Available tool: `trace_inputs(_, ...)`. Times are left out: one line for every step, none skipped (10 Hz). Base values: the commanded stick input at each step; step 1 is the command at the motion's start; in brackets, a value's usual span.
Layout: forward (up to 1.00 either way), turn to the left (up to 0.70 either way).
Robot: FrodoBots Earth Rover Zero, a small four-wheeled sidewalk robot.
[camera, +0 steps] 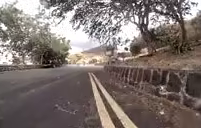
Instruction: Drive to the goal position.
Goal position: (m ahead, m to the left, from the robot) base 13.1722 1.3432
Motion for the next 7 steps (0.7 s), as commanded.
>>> trace_inputs(0.85, 0.00)
trace_inputs(0.85, 0.00)
trace_inputs(0.85, 0.00)
trace_inputs(0.85, 0.00)
trace_inputs(0.85, 0.00)
trace_inputs(0.85, 0.00)
trace_inputs(0.85, 0.00)
